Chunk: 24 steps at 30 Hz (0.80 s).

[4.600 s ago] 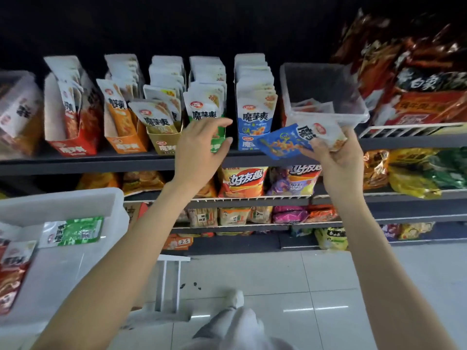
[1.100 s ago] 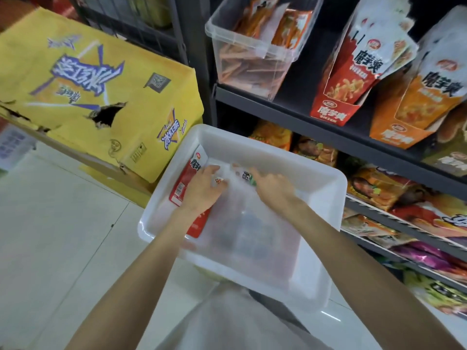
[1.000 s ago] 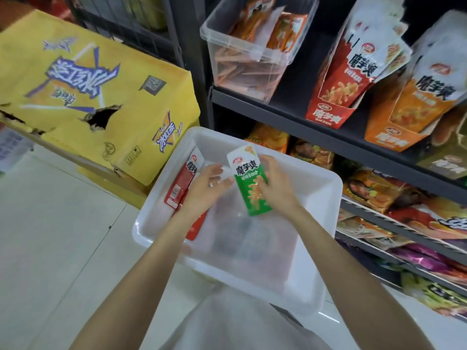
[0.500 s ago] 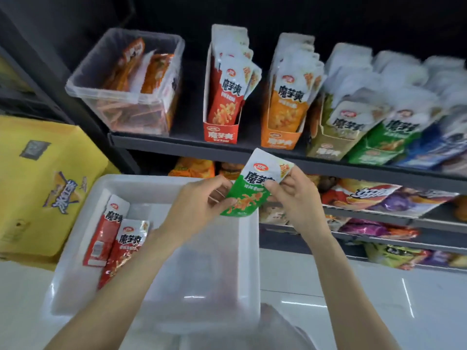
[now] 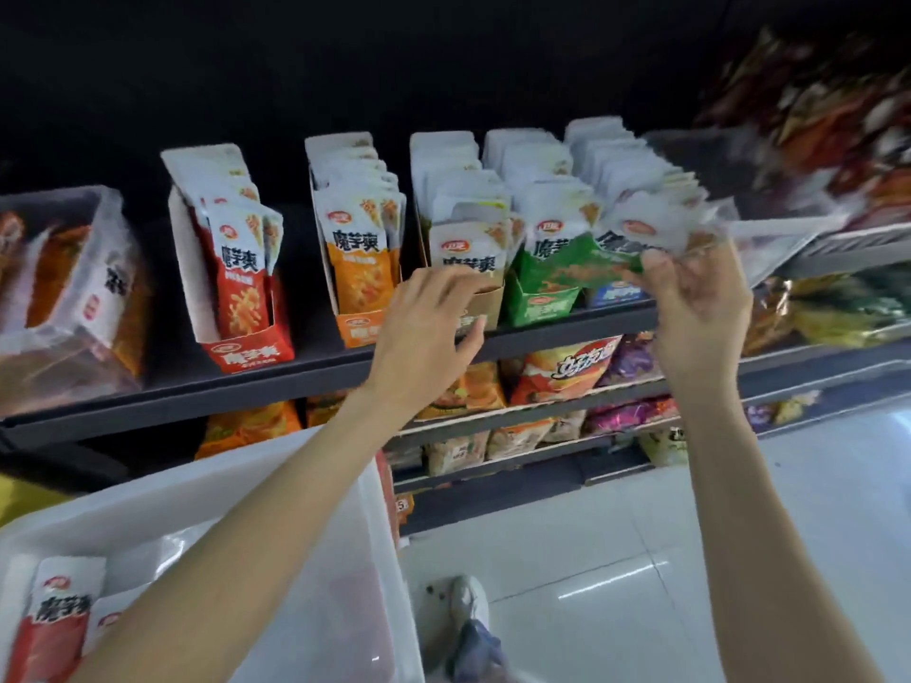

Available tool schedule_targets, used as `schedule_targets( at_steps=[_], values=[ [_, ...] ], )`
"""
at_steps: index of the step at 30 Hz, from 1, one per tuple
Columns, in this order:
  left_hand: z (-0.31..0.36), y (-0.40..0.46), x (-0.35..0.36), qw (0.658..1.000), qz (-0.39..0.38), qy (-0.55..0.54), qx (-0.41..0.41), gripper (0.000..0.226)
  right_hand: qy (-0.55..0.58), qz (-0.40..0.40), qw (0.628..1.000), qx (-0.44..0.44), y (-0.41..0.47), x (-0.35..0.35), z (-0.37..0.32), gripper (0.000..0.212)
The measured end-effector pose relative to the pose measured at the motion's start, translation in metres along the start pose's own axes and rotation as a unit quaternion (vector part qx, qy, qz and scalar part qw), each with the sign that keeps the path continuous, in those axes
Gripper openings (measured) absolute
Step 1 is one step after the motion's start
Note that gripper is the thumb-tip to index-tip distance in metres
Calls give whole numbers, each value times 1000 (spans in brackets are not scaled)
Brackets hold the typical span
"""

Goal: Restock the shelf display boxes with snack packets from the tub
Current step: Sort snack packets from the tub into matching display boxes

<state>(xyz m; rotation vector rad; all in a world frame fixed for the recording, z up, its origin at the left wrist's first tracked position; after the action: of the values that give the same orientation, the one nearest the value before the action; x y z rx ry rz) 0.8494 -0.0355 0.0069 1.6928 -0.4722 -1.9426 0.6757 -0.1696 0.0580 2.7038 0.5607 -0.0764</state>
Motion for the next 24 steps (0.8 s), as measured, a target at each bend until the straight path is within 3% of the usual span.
schedule_targets(
  at_steps=[3, 6, 9, 16, 21, 24],
  values=[
    [-1, 4, 2, 1000, -2, 14, -10, 37, -30, -26, 999, -16, 31, 6, 5, 19],
    [-1, 0, 4, 1000, -15, 18, -14, 39, -136, -77, 987, -25, 49, 19, 25, 1],
    [0, -3, 5, 999, -24, 24, -14, 38, -227, -103, 968, -41, 48, 31, 45, 23],
    [5, -3, 3, 999, -22, 45, -9, 35, -273, 30, 961, -23, 41, 39, 55, 23],
    [7, -19, -9, 1000, 14, 11, -9, 31, -147, 125, 981, -8, -20, 35, 37, 31],
    [7, -45, -22, 996, 69, -14, -46, 24, -70, 40, 997, -9, -63, 55, 26, 22]
  ],
)
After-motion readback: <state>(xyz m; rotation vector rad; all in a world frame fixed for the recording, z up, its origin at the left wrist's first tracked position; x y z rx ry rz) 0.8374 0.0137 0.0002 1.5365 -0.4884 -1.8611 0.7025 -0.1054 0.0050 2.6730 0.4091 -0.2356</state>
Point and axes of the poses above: each hand's wrist, its own y-axis towards the middle knuckle, its own x-axis out of the palm, z = x × y, the point moved 3 cm from there along y, towards the middle knuckle, and after that the axes turned 10 degrees about x, right-handed, at the moved point
